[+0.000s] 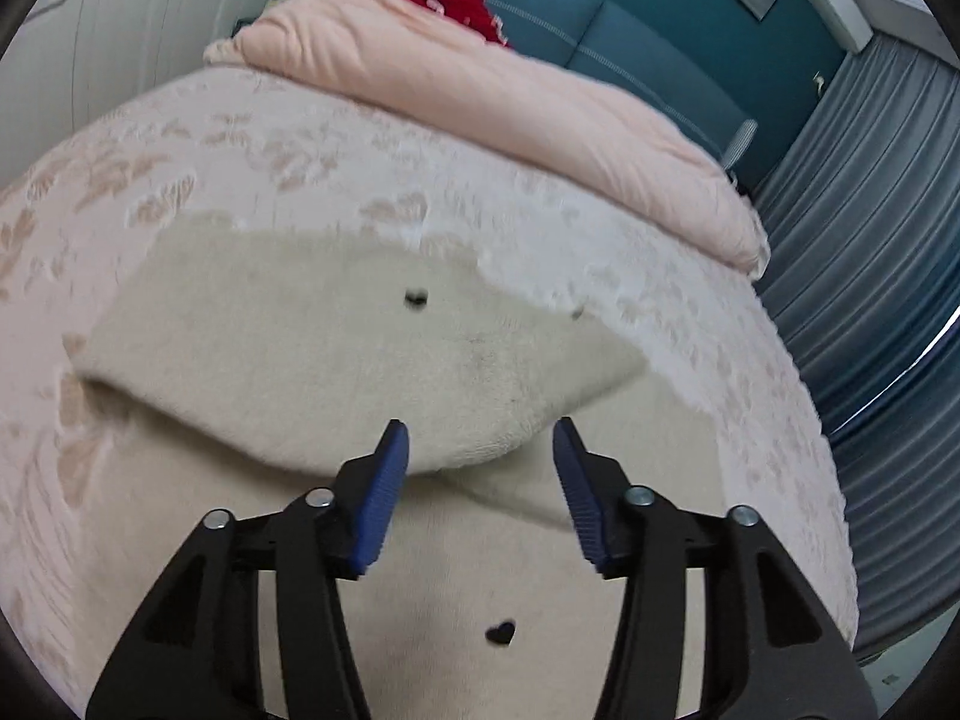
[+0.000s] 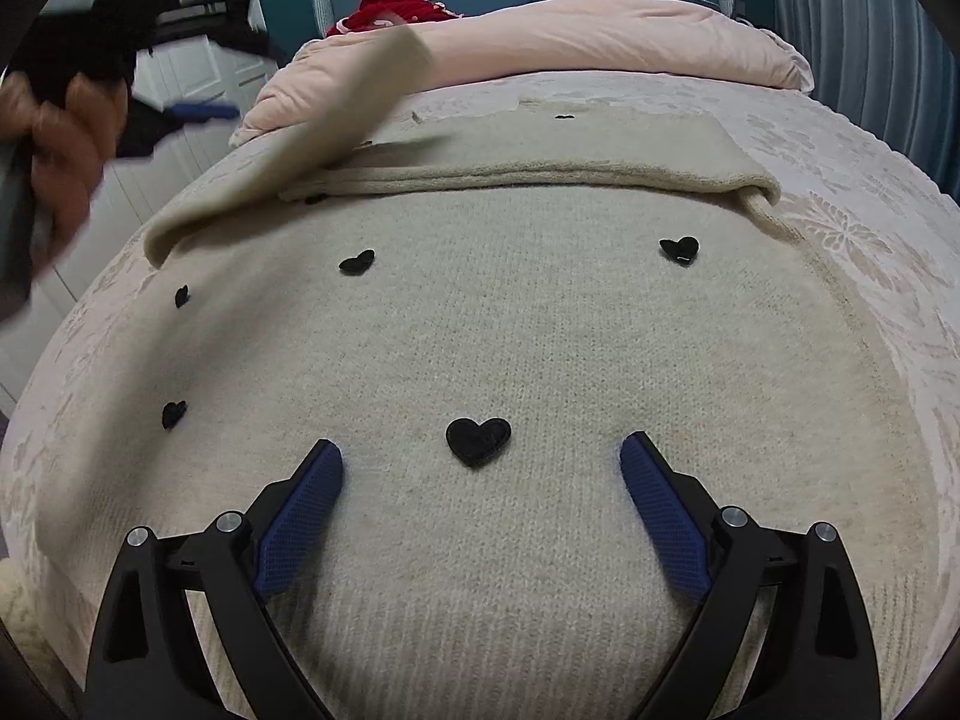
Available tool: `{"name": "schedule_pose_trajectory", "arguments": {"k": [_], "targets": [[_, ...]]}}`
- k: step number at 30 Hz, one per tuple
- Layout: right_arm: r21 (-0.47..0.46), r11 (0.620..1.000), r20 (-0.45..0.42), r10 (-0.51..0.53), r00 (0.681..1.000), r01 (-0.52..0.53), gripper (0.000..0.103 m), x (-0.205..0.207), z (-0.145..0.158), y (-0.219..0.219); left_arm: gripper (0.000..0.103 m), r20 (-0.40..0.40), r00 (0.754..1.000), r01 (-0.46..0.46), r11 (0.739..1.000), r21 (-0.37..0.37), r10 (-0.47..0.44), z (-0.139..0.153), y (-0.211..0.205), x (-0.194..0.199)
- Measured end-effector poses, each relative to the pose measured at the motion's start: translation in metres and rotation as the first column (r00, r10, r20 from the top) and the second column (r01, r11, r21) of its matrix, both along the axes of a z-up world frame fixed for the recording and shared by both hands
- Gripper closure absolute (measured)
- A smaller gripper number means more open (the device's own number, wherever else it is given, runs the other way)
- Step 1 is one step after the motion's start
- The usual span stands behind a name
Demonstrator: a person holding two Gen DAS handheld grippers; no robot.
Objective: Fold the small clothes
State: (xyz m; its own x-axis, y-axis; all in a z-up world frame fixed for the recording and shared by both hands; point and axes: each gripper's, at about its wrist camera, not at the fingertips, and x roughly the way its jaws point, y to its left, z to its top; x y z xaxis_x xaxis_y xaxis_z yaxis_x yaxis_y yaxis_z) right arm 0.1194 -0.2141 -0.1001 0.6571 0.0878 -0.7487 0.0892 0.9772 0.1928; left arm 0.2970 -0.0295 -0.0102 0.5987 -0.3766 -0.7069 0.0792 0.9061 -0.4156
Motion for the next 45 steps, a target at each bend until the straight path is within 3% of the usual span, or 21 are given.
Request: {"name": "schedule_pose_trajectory", "arguments": {"k": [2,6,8,10,14,17,19,20,21,22,24,27,30,32,33,36,37,39,41,43,45], "targets": [[0.041,0.999,-0.013,-0.006,1.000,0.006,0.012,0.003,0.009,-0.007,0.053,-0.070,0.997,-0.030,0.999,0.029,0.032,-0.035,0.006,-0.024],[0.143,0.989,0.019,-0.037,0.999,0.034,0.012,0.037,0.044,-0.027,0.051,-0.154,0.978,-0.143,0.990,0.018,0.144,-0.077,0.060,-0.080],[0.165,0.986,0.015,-0.036,0.999,0.033,0.012,0.076,0.060,-0.032,0.051,-0.121,0.981,-0.158,0.987,-0.028,0.154,-0.080,0.085,-0.099],[0.212,0.977,0.013,-0.031,0.999,0.028,0.012,0.117,0.067,-0.035,0.051,-0.090,0.982,-0.165,0.986,0.021,0.166,-0.079,0.093,-0.113],[0.266,0.958,-0.094,-0.086,0.992,0.108,0.014,0.191,0.049,-0.039,0.051,-0.052,0.990,-0.135,0.991,-0.010,0.135,-0.086,0.098,-0.125],[0.270,0.950,-0.188,-0.111,0.976,0.160,0.034,0.223,0.025,-0.032,0.050,-0.041,0.989,-0.146,0.989,-0.032,0.145,-0.087,0.101,-0.127],[0.278,0.946,-0.210,-0.109,0.972,0.166,0.060,0.236,0.015,-0.024,0.048,-0.044,0.988,-0.148,0.988,-0.044,0.146,-0.087,0.101,-0.125],[0.275,0.947,-0.221,-0.104,0.970,0.164,0.066,0.239,0.011,-0.020,0.047,-0.046,0.989,-0.146,0.988,-0.056,0.143,-0.086,0.102,-0.124],[0.271,0.949,-0.224,-0.100,0.969,0.160,0.085,0.243,0.011,-0.017,0.047,-0.052,0.988,-0.147,0.987,-0.069,0.143,-0.084,0.101,-0.122],[0.283,0.947,-0.221,-0.088,0.971,0.150,0.094,0.245,0.014,-0.014,0.047,-0.065,0.987,-0.150,0.983,-0.101,0.144,-0.081,0.104,-0.120],[0.282,0.951,-0.176,-0.083,0.981,0.131,0.095,0.247,0.030,-0.009,0.046,-0.118,0.981,-0.178,0.962,-0.209,0.156,-0.075,0.117,-0.112],[0.304,0.950,-0.094,-0.042,0.995,0.069,0.096,0.254,0.067,-0.004,0.025,-0.182,0.966,-0.245,0.882,-0.403,0.186,-0.064,0.136,-0.083],[0.314,0.950,-0.001,-0.001,1.000,0.001,0.096,0.263,0.117,-0.001,0.020,-0.205,0.951,-0.303,0.835,-0.460,0.232,-0.054,0.145,-0.036],[0.307,0.951,0.078,0.017,0.997,-0.040,0.096,0.264,0.154,-0.005,0.020,-0.203,0.950,-0.309,0.827,-0.470,0.239,-0.051,0.144,-0.004],[0.298,0.953,0.116,0.021,0.993,-0.055,0.096,0.262,0.171,-0.011,0.022,-0.216,0.943,-0.325,0.833,-0.447,0.252,-0.054,0.142,0.012],[0.254,0.966,0.201,-0.015,0.979,-0.037,0.096,0.248,0.202,-0.043,0.056,-0.285,0.912,-0.393,0.830,-0.395,0.296,-0.074,0.145,0.043],[0.228,0.974,0.207,-0.044,0.977,-0.004,0.096,0.243,0.201,-0.058,0.067,-0.309,0.897,-0.420,0.827,-0.374,0.316,-0.083,0.148,0.049],[0.168,0.982,0.154,-0.115,0.981,0.089,0.096,0.235,0.174,-0.095,0.079,-0.330,0.874,-0.460,0.827,-0.325,0.356,-0.094,0.152,0.053],[0.144,0.973,0.008,-0.186,0.983,0.183,0.096,0.234,0.116,-0.131,0.084,-0.312,0.883,-0.442,0.846,-0.299,0.351,-0.103,0.151,0.052],[0.129,0.963,-0.150,-0.215,0.965,0.235,0.096,0.229,0.053,-0.151,0.084,-0.255,0.903,-0.406,0.882,-0.239,0.346,-0.101,0.143,0.048],[0.139,0.958,-0.211,-0.220,0.953,0.252,0.096,0.220,0.018,-0.156,0.084,-0.219,0.911,-0.389,0.903,-0.184,0.348,-0.098,0.136,0.045]]}}
